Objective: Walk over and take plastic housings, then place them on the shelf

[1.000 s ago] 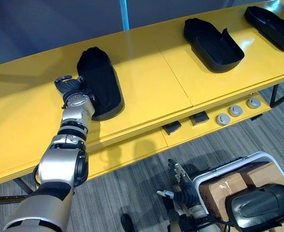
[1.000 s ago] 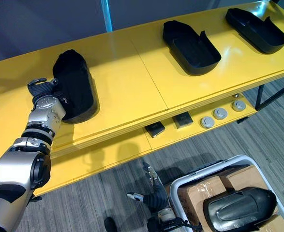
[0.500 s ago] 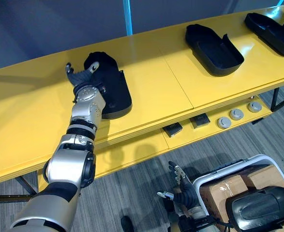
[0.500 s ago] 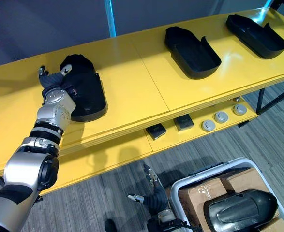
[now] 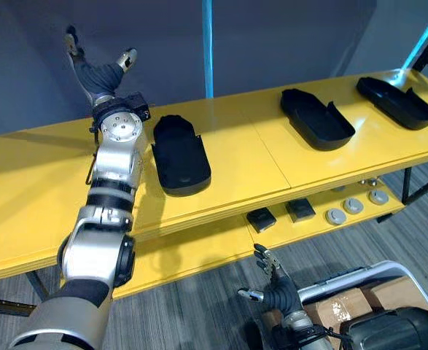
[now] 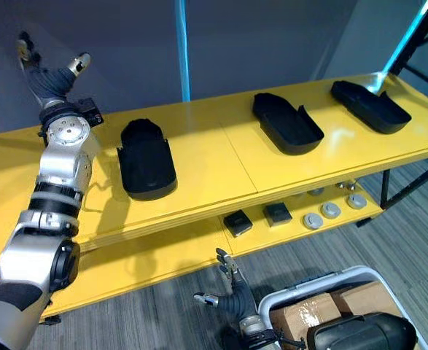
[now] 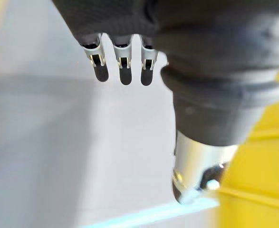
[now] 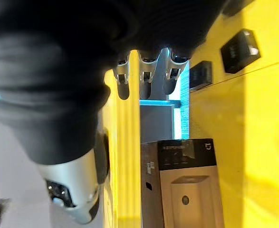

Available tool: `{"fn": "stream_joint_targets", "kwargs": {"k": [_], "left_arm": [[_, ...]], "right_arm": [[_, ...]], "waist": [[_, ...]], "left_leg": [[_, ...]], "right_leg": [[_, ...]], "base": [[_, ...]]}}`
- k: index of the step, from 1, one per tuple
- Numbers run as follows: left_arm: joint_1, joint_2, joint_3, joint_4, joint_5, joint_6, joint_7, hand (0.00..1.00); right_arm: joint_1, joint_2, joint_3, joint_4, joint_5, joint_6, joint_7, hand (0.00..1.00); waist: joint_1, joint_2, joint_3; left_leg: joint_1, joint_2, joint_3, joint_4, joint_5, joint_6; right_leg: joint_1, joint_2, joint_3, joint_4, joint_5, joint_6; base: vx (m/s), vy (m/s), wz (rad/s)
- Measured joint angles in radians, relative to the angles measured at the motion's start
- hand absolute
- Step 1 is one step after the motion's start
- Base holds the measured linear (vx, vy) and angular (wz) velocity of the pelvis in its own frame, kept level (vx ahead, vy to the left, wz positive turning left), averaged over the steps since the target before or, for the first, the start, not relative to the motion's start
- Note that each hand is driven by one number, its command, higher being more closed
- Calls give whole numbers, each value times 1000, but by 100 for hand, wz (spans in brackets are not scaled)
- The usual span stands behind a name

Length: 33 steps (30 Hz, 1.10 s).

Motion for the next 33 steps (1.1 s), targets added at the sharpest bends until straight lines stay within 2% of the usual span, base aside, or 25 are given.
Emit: {"fn": "stream_joint_targets", "kwargs": {"k": [3,5,7,9,11,14,19,27,29,33], "left_arm": [[242,-71,-30,-193,17,-57,-39,100],[526,-139,-100,-333,-9,-105,-101,100],[673,-182,-168,-382,-60,-118,-172,100],[759,-202,-209,-408,-94,-121,-239,100],[826,-208,-235,-424,-95,-133,-295,100],[853,-215,-234,-420,-105,-139,-343,100],[838,-223,-235,-342,-123,-144,-389,100],[579,-241,-236,-124,-143,-143,-358,100],[491,-244,-236,-66,-142,-143,-339,100],[394,-246,-236,14,-143,-138,-312,100]], "right_arm": [[11,15,-44,1,-11,0,-1,0],[6,36,-97,1,-23,0,-12,0],[2,45,-128,2,-24,0,-32,0],[-1,44,-139,5,-24,0,-44,0],[8,45,-142,8,-25,-1,-50,0],[16,44,-145,46,-28,-2,-54,0],[15,45,-145,68,-28,-2,-56,0],[-22,43,-94,73,-28,-3,-56,0],[-38,43,-94,73,-28,-3,-57,0],[-51,36,-94,73,-28,-3,-60,0]], "waist": [[11,5,-29],[35,6,-48],[49,6,-51],[52,9,-53],[51,24,-75],[52,39,-83],[43,44,-84],[17,49,-32],[0,49,-11],[-4,50,18]], "left_leg": [[7,-3,-37,-7,6,0],[7,-6,-42,-11,5,-1],[0,-9,-50,-12,5,-1],[-10,-10,-54,-12,1,1],[-28,-9,-51,-12,3,-1],[-38,-8,-32,-12,11,-1],[-71,-2,-14,-8,16,-4],[-119,3,34,-8,16,-6],[-130,3,40,-8,16,-6],[-130,4,59,-8,16,-6]], "right_leg": [[26,-5,-40,1,-11,2],[28,-6,-45,2,-16,3],[27,-10,-56,3,-20,3],[24,-13,-65,3,-22,5],[4,-13,-63,4,-22,7],[-19,-9,-43,9,-14,4],[-73,-3,-28,23,-10,1],[-149,1,23,24,8,0],[-160,0,29,21,13,0],[-166,2,46,16,16,-1]], "base": [[7,7,37],[-26,15,14],[-42,13,16],[-52,12,12],[-25,2,-3],[17,-1,-16],[21,-6,-13],[2,14,-18],[25,38,-9],[36,42,-13]]}}
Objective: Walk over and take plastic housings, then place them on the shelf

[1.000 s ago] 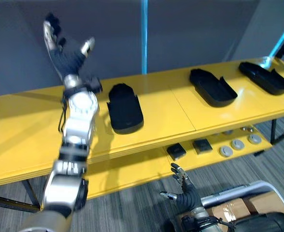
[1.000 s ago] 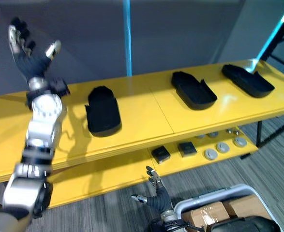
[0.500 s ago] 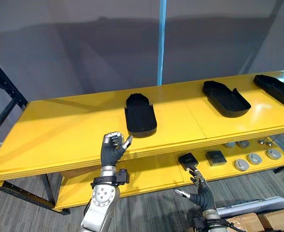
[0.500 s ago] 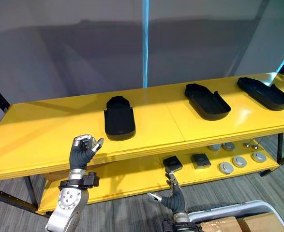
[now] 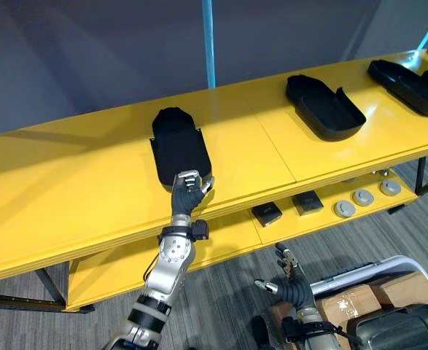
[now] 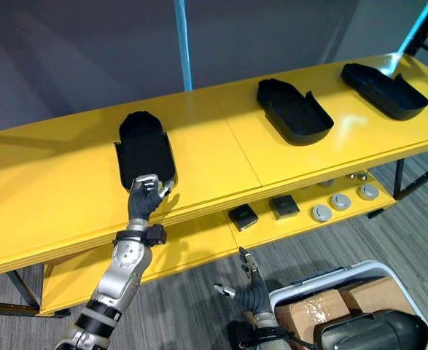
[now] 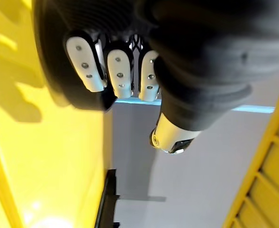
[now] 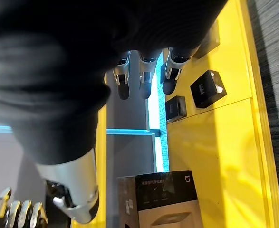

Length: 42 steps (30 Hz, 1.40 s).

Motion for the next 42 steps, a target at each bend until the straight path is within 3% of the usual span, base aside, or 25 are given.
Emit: {"fn": "stream_joint_targets", "kwargs": {"k": [10,19,20,24,26,29,32,35,38,42], "left_arm": [[-127,6,9,121,0,25,53,100],[-181,8,82,179,0,51,87,100],[-178,6,80,158,-1,52,94,0],[-64,-13,27,-140,1,41,101,0],[100,-43,-50,-393,5,-4,74,0],[308,-69,-160,-609,6,-56,3,0],[437,-68,-211,-696,-16,-85,-72,0],[496,-68,-234,-716,-17,-93,-100,0],[513,-70,-233,-704,13,-95,-88,0],[553,-74,-181,-621,159,-94,-16,0]], "right_arm": [[1,-1,18,0,1,0,-19,0],[5,0,18,0,1,0,-20,0],[5,0,17,0,1,0,-20,0],[4,7,16,5,1,0,-22,0],[8,11,7,12,1,0,-23,0],[12,29,-32,12,4,-4,-25,0],[27,28,-65,12,4,-14,-26,0],[50,27,-85,15,2,-16,-28,0],[54,34,-122,16,-1,-16,-32,0],[46,41,-210,16,-2,-19,-67,0]], "waist": [[-9,-1,24],[-22,-1,54],[-21,-1,55],[-18,1,57],[-15,4,57],[10,16,57],[34,29,49],[56,37,8],[58,35,-28],[70,25,-65]], "left_leg": [[-9,0,17,0,-1,-1],[-7,-1,18,0,-2,-1],[-7,-1,16,0,-1,-1],[-5,-2,8,0,0,1],[14,-1,-4,0,0,1],[31,-1,-17,0,-3,-1],[57,0,-38,-3,-7,-3],[77,2,-49,-5,-13,-3],[94,6,-53,-4,-10,-6],[175,25,9,11,-34,-22]], "right_leg": [[-17,1,20,-2,3,-1],[-16,1,22,-2,9,0],[-15,0,21,-2,9,0],[-6,0,7,-6,9,0],[24,0,-8,-14,8,2],[53,1,-28,-15,-2,8],[91,0,-45,-14,-11,14],[121,0,-62,-13,-28,21],[141,3,-65,-13,-30,19],[172,28,2,9,-34,9]], "base": [[17,46,-4],[3,42,0],[24,43,2],[48,45,7],[56,42,14],[21,36,17],[-18,36,26],[-22,21,14],[-1,2,3],[30,-3,-49]]}}
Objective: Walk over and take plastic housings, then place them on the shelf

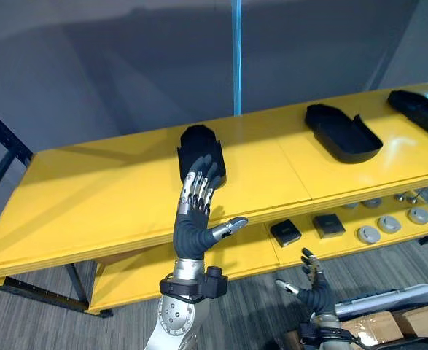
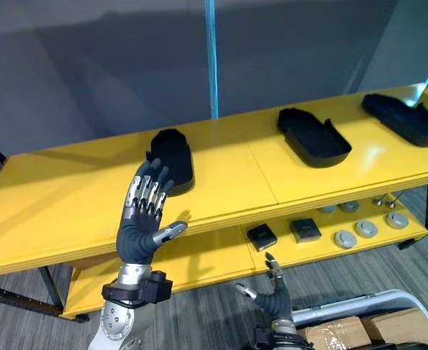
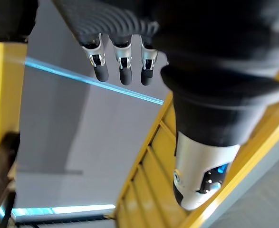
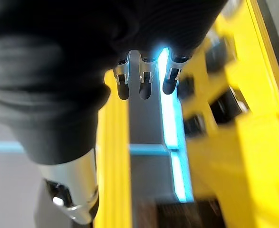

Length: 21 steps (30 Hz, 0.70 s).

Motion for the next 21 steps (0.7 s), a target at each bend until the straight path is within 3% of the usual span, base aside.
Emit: {"fn": "stream_joint_targets", "kwargs": {"k": [2,3,4,5,6,7,8,9,10,11,12,13,14,15,16,17,18,19,20,21], "left_arm": [[16,-13,107,80,61,15,49,0],[30,-19,147,87,72,20,64,0],[61,-33,224,88,82,24,99,0],[75,-39,275,88,94,25,127,0],[73,-38,296,92,109,25,141,0],[63,-38,315,102,133,25,156,0],[52,-41,320,108,148,25,174,0],[45,-44,317,115,156,24,180,0],[7,-51,309,150,157,24,186,0],[-22,-49,307,194,156,27,190,0],[-32,-49,308,205,156,31,192,0],[-44,-49,299,207,156,36,198,0],[-54,-46,297,208,156,37,201,0],[-68,-57,289,208,156,39,201,0],[-81,-59,290,209,156,39,199,0],[-91,-59,302,210,155,39,198,0],[-91,-67,315,216,154,39,200,0],[-91,-69,321,218,154,39,201,0],[-90,-71,333,223,153,39,201,0],[-90,-71,345,227,153,38,201,0]], "right_arm": [[-11,-8,-29,-14,0,-7,-22,0],[-27,-19,-28,-15,0,-9,-28,0],[-55,-45,-28,-15,0,-12,-33,0],[-85,-78,-33,-15,0,-15,-40,0],[-93,-92,-41,-16,0,-16,-42,0],[-104,-114,-64,-18,0,-17,-47,0],[-99,-130,-97,-23,0,-17,-48,0],[-93,-135,-116,-30,0,-17,-47,0],[-63,-124,-159,-53,3,-17,-44,0],[-17,-88,-177,-82,6,-17,-34,0],[12,-71,-177,-105,7,-16,-27,0],[50,-45,-173,-150,8,-16,-18,0],[57,-31,-171,-167,8,-16,-18,0],[31,-25,-169,-169,8,-15,-19,0],[15,-18,-165,-169,8,-15,-20,0],[-13,1,-154,-166,7,-15,-20,0],[-39,8,-148,-161,7,-16,-25,0],[-52,8,-148,-152,7,-17,-27,0],[-71,9,-149,-121,7,-19,-32,0],[-86,13,-147,-91,7,-19,-33,0]], "waist": [[23,-14,0],[34,-16,0],[55,-14,-7],[63,-2,-16],[63,2,-19],[56,6,-29],[45,6,-39],[34,9,-43],[14,-5,-44],[8,-44,-44],[7,-60,-42],[7,-80,-34],[2,-93,-33],[1,-69,-32],[12,-66,-26],[35,-68,-29],[47,-62,-24],[46,-60,-19],[46,-58,-15],[48,-62,-17]], "left_leg": [[-35,40,-13,239,-132,-3],[-51,50,-54,315,-167,7],[-78,57,-197,438,-228,7],[-89,49,-352,519,-276,-23],[-89,41,-422,546,-299,-36],[-83,27,-524,568,-341,-30],[-71,18,-577,549,-385,1],[-68,17,-588,533,-412,14],[-69,2,-568,510,-461,37],[-69,-34,-520,511,-450,53],[-70,-50,-494,520,-447,57],[-80,-71,-432,550,-446,59],[-104,-85,-386,575,-441,66],[-127,-74,-321,560,-413,102],[-132,-54,-278,536,-394,113],[-134,-33,-190,477,-356,118],[-110,-14,-127,410,-313,122],[-94,-10,-112,381,-294,124],[-72,-8,-85,341,-269,124],[-71,-9,-65,323,-263,124]], "right_leg": [[1,36,103,39,-8,-13],[-6,51,149,55,-11,-16],[-27,88,244,77,-29,-9],[-48,131,322,94,-29,-8],[-54,150,356,98,-29,-7],[-71,177,405,101,-29,-6],[-98,195,446,113,-23,4],[-113,200,462,117,-16,15],[-140,194,492,120,11,49],[-153,171,548,116,22,64],[-157,162,574,111,32,70],[-168,148,621,95,36,67],[-186,130,626,66,9,27],[-218,108,527,30,-121,-156],[-258,95,399,54,-119,-134],[-320,87,173,170,-82,-127],[-315,90,72,297,-86,-121],[-287,89,53,341,-97,-111],[-206,73,41,386,-132,-76],[-124,48,19,377,-183,-64]], "base": [[-3,-13,-124],[-43,14,-196],[-64,78,-235],[-69,98,-234],[-90,148,-196],[-98,193,-154],[-115,223,-129],[-151,251,-91],[-185,261,-81],[-201,264,-88],[-274,325,-121],[-253,286,-123],[-323,373,-169],[-232,281,-150],[-271,334,-194],[-250,284,-192],[-214,245,-176],[-153,178,-121],[-85,97,-83],[-98,52,-77]]}}
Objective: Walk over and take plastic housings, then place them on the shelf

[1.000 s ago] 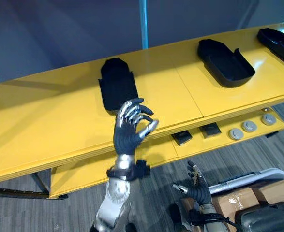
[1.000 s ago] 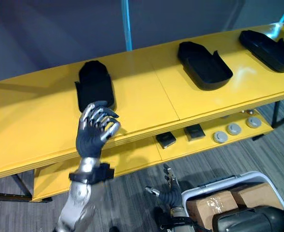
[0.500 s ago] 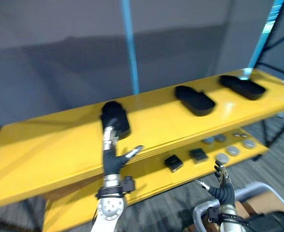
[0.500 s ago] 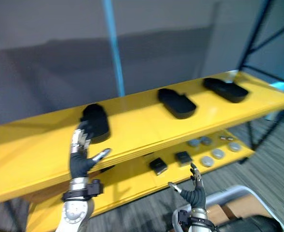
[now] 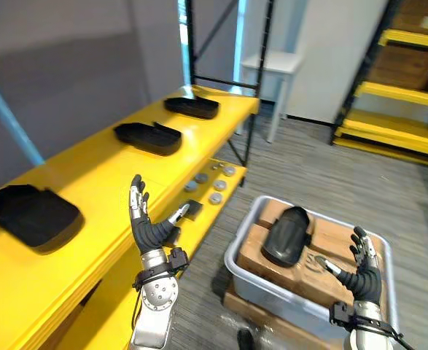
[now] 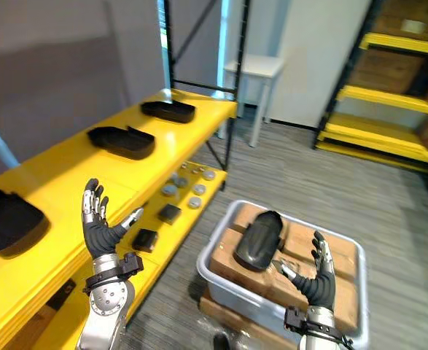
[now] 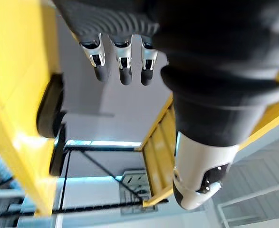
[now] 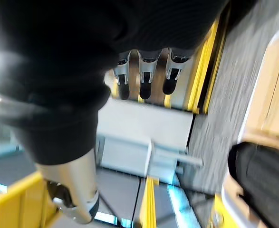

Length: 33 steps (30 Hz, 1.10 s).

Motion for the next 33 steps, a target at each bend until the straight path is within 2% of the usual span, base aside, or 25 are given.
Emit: {"fn": "stream_joint_targets", "kwargs": {"k": [2,4,6,7,9,12,15,17,21,23,26,27,29,30,33], "left_arm": [[4,8,5,8,-1,1,0,0],[20,15,9,9,0,5,-10,0],[43,14,22,14,0,8,-18,0],[49,9,39,37,0,9,-20,0],[48,7,86,83,0,11,-22,0],[41,3,146,188,-16,15,-22,0],[24,16,137,352,-47,28,-38,0],[-11,37,92,454,-55,42,-66,0],[-44,85,20,511,-56,47,-115,0],[-40,107,2,511,-56,46,-130,0],[-24,126,-12,515,-68,35,-135,0],[-21,126,-18,521,-78,32,-137,0],[-21,122,-51,559,-79,24,-146,0],[-25,112,-68,590,-89,15,-146,0],[-63,96,-98,671,-114,14,-147,0]], "right_arm": [[-3,22,1,22,0,0,0,0],[0,35,2,51,0,1,3,0],[4,33,2,81,0,4,7,0],[4,33,4,91,0,4,7,0],[-6,32,11,91,-1,4,8,0],[-61,27,5,133,-1,4,4,0],[-227,8,-19,285,-1,11,-34,0],[-399,-28,-40,407,-2,33,-98,0],[-816,-128,-82,682,-1,80,-207,0],[-963,-167,-92,770,-1,98,-252,0],[-1189,-189,-96,930,-1,113,-301,0],[-1227,-191,-95,962,-1,115,-309,0],[-1328,-210,-58,1062,0,123,-322,0],[-1372,-225,-30,1109,0,126,-323,0],[-1446,-266,-18,1202,6,133,-320,0]], "waist": [[18,-9,2],[18,-17,7],[16,-12,10],[17,-11,11],[19,-10,13],[20,-5,36],[24,9,105],[41,29,158],[73,74,261],[92,91,284],[132,94,320],[134,95,321],[154,96,337],[167,96,340],[166,112,358]], "left_leg": [[-6,-8,24,-29,9,1],[-7,-28,24,-78,20,17],[-5,-25,23,-124,61,5],[-7,-15,23,-147,90,-20],[-28,4,23,-170,111,-37],[-71,16,22,-174,145,-65],[-91,9,17,-175,163,-67],[-122,-1,15,-172,177,-59],[-180,-11,17,-132,182,-53],[-204,-11,24,-119,181,-52],[-234,3,79,-95,170,-44],[-245,6,88,-85,163,-39],[-288,16,118,-12,120,-28],[-339,18,88,55,89,-22],[-410,12,40,128,63,-17]], "right_leg": [[76,-26,-29,-87,-29,16],[90,-38,-32,-148,-33,30],[74,-29,-34,-157,-30,30],[73,-17,-39,-182,-15,22],[78,9,-49,-264,39,10],[76,18,-54,-349,99,8],[64,10,-58,-361,113,11],[37,0,-60,-363,132,18],[-8,-15,-55,-363,168,33],[-33,-16,-48,-363,185,35],[-86,-2,18,-364,238,53],[-99,0,34,-365,247,53],[-134,4,90,-366,267,64],[-166,8,117,-371,283,64],[-194,1,114,-389,302,62]], "base": [[-76,-23,-56],[-75,-87,-19],[-34,-124,-3],[-14,-142,-5],[-24,-127,-5],[-37,-56,-1],[-51,-7,7],[-79,13,5],[-105,18,-2],[-100,10,-21],[-72,17,-54],[-76,31,-76],[-75,56,-77],[-73,59,-68],[-74,52,-16]]}}
